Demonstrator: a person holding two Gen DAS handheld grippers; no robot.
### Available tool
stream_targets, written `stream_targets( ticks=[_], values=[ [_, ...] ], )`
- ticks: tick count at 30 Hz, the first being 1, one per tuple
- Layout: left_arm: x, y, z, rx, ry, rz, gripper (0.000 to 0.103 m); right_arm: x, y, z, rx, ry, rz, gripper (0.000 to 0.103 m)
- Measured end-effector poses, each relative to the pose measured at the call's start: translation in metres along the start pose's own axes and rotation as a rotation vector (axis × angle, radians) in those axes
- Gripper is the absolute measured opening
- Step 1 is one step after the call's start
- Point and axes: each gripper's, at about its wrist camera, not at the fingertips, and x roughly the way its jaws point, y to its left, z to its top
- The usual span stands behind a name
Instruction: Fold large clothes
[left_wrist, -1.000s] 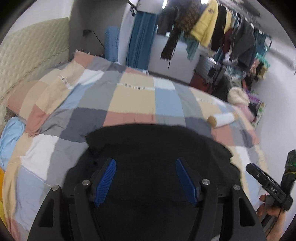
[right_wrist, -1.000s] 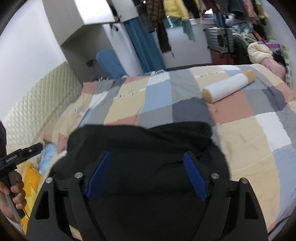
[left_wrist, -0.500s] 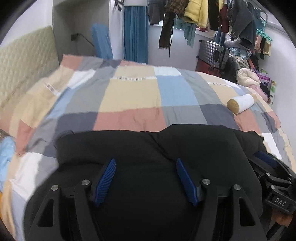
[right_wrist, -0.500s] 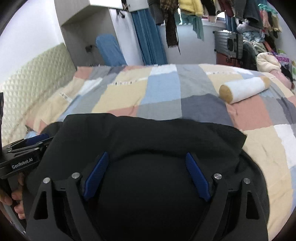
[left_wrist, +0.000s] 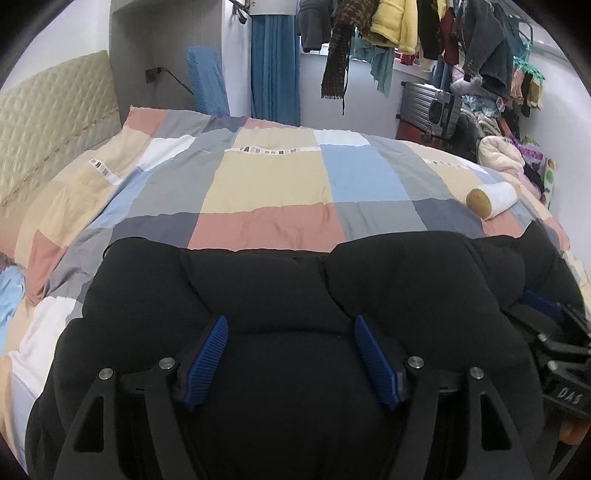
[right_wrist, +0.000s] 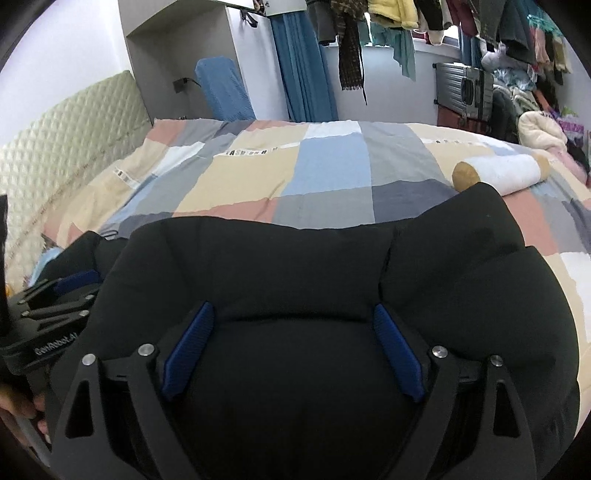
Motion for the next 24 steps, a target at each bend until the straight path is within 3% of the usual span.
stream_targets(
  ticks=[3, 6, 12, 15, 19, 24],
  values=[
    [-0.014, 0.006, -0.004, 0.024, -0.007, -0.028, 0.071, -0.003, -0.001, -0.004, 0.000, -0.004, 0.007, 0.088],
    [-0.036, 0.020, -0.012, 0.053, -0.039, -0.003, 0.071, -0.017, -0.006, -0.005, 0.014, 0.005, 0.039, 0.088],
    [-0.070, 0.068, -0.028, -0.030, -0.112, 0.014, 0.076, -0.052, -0.024, 0.002, 0.001, -0.053, 0.024, 0.088],
    [-0.064, 0.085, -0.037, -0.094, -0.105, 0.048, 0.076, -0.051, -0.040, 0.000, 0.009, -0.042, -0.017, 0.088],
    [-0.050, 0.087, -0.045, -0.078, -0.073, 0.039, 0.076, -0.034, -0.057, -0.010, 0.060, 0.005, -0.002, 0.089],
    [-0.047, 0.082, -0.052, -0.063, -0.088, 0.039, 0.077, -0.022, -0.046, -0.020, 0.005, -0.008, -0.037, 0.091]
  ],
)
